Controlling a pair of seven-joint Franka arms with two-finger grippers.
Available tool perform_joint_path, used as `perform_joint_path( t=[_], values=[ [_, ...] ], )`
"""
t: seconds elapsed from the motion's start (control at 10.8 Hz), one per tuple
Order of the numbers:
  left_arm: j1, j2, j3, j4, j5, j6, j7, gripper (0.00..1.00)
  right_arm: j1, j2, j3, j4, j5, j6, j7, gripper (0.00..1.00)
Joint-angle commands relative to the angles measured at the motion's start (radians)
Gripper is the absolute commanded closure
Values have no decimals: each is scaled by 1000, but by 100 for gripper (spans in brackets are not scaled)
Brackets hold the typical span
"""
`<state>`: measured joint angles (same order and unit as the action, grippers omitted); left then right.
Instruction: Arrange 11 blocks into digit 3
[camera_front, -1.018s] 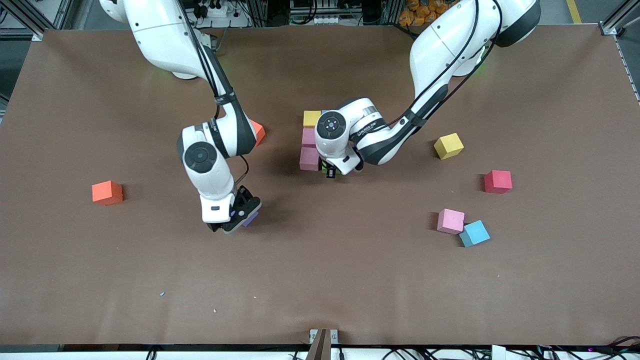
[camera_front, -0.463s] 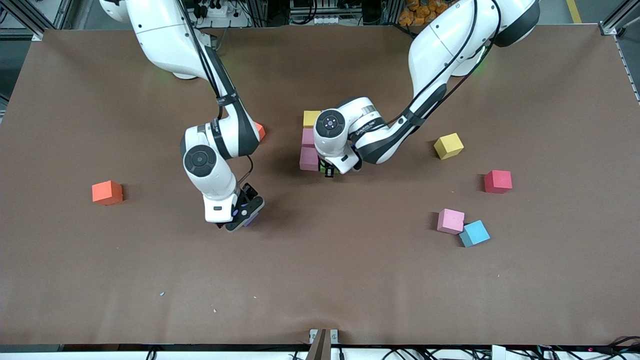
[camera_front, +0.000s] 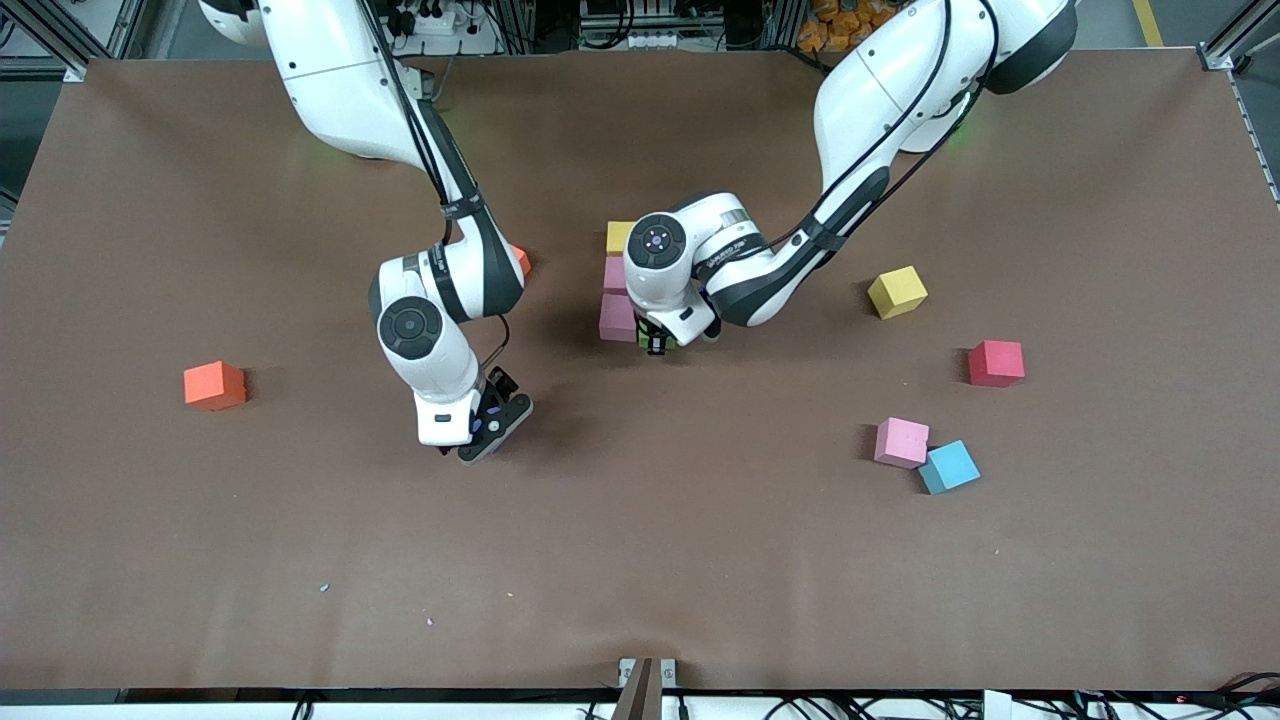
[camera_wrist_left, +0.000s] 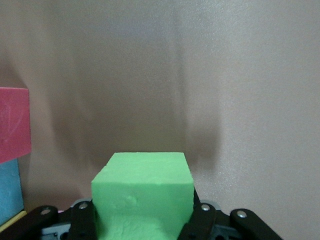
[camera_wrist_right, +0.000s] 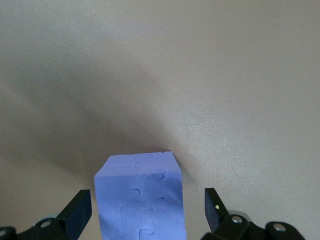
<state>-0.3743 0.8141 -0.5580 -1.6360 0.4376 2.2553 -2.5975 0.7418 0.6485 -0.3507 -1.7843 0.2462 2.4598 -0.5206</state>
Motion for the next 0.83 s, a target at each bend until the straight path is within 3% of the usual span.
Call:
perform_joint_path(
  t=[0.0,0.09,0.19,0.28,0.37,0.46,0.56,0.74],
  values=[
    [-6,10,7,-7,35,21,-26,1,1,16,1,-4,25,28,-27,5],
    [-20,8,7,-8,36,15,-21,0,1,23,1,-4,25,34,-27,10],
    [-20,5,7,-8,38,10,-16,0,1,25,1,-4,25,36,-27,23],
    [-18,0,7,-8,38,1,-16,0,1,25,1,-4,25,35,-25,53],
    [-18,-10,6,-8,38,-17,-15,0,1,23,1,-3,27,34,-21,76],
    [-17,-24,4,-7,38,-41,-13,0,1,20,1,0,44,33,-16,89],
    [-12,-39,3,-5,38,-58,-13,0,1,16,-1,0,115,22,-16,100],
    [-6,-55,-3,-2,36,-80,-12,0,8,11,-1,2,197,19,3,100]
  ],
)
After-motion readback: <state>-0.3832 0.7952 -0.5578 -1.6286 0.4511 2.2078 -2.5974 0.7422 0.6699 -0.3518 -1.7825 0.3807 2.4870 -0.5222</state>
